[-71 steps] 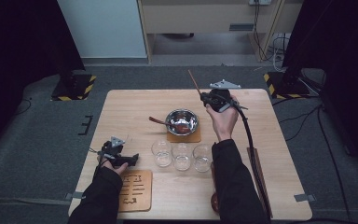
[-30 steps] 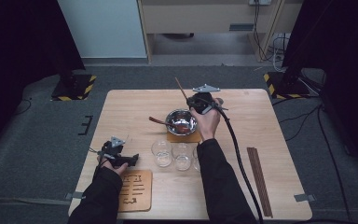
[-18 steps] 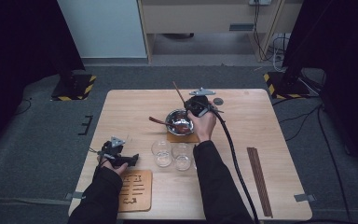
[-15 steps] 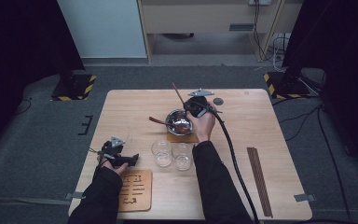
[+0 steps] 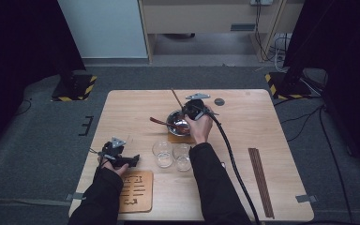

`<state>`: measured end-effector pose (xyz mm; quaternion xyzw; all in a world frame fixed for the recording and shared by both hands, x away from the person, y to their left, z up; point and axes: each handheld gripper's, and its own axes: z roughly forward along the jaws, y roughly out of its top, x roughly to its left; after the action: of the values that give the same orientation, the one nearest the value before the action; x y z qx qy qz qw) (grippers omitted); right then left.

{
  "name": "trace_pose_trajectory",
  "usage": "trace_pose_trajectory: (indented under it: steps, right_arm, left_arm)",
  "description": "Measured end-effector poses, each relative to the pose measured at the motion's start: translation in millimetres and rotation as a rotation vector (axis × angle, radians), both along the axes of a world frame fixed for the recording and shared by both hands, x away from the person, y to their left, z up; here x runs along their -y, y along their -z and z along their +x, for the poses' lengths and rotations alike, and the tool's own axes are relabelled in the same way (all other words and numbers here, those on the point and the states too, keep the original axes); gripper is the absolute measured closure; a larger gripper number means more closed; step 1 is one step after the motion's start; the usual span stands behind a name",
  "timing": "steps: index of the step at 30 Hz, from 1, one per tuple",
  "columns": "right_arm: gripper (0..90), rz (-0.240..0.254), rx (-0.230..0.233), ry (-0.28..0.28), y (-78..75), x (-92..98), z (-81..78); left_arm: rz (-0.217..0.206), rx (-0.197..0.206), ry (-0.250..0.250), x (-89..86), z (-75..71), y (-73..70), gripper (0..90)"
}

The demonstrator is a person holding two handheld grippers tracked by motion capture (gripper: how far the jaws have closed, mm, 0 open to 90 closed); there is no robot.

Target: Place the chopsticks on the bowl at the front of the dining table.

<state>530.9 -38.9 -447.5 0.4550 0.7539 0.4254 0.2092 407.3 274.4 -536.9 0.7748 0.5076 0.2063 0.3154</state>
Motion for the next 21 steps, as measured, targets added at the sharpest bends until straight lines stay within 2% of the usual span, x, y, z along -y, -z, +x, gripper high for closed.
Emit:
trace_pose_trajectory:
  steps: [21]
  right_arm:
    - [85.0,-0.017,-0.046,0.023,18.1,3.2,5.5]
  left_arm:
    - [0.0,0.0,0.0,0.0,0.0,0.0,0.0]
